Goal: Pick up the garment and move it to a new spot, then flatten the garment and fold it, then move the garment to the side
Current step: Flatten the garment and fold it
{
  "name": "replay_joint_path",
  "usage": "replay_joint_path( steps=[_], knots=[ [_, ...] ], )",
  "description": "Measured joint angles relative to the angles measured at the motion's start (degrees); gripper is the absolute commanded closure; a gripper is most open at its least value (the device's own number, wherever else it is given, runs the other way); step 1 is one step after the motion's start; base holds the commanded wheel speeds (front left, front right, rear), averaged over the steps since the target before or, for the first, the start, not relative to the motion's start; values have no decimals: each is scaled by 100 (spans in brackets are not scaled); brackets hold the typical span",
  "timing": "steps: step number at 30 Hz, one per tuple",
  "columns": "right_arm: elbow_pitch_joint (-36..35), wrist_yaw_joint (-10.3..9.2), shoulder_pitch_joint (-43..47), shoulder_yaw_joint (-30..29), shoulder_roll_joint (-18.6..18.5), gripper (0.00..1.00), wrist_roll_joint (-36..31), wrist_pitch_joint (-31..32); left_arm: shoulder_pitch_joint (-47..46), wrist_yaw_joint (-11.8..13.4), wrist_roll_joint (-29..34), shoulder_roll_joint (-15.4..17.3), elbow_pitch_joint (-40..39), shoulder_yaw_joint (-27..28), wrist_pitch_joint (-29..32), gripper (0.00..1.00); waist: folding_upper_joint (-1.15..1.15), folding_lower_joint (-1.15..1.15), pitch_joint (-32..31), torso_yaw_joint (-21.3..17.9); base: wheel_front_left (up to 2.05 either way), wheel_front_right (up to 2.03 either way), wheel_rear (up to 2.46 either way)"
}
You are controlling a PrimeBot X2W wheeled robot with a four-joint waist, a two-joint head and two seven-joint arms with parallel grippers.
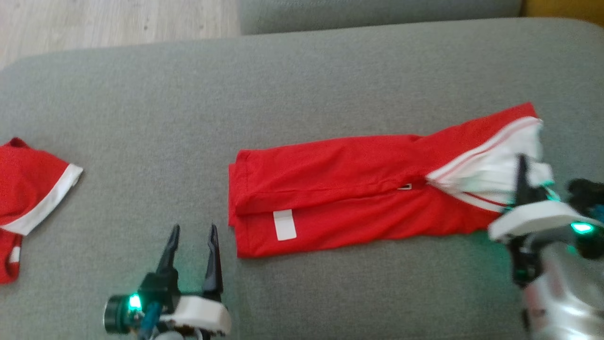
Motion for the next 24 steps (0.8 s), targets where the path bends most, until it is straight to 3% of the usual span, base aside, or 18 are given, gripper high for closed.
replay_joint_path(
  steps=[5, 10, 15, 18, 24],
  knots=[
    [-742, 0, 143, 1087, 293, 100, 309, 0, 244, -90, -1, 0, 97, -40, 0, 0, 0, 0, -223, -79, 0, 0, 0],
    [-945, 0, 335, 2256, 396, 100, 906, 0, 285, -259, 2, 2, 219, -287, 0, 0, 0, 0, -323, 146, 0, 0, 0],
    [-937, 0, 327, 3056, 400, 100, 1349, 0, 281, -315, 2, 2, 243, -492, 0, 0, 0, 0, -345, 628, 0, 0, 0],
    [-906, 0, 269, 3250, 401, 100, 1538, 0, 281, -446, 0, 18, 345, -655, 0, 0, 0, 0, -351, 990, 0, 0, 0],
    [-708, 0, 143, 3657, 401, 100, 2019, 0, 290, -454, -24, 20, 426, -806, 0, 0, 0, 0, -360, 1730, 0, 0, 0]
  ],
)
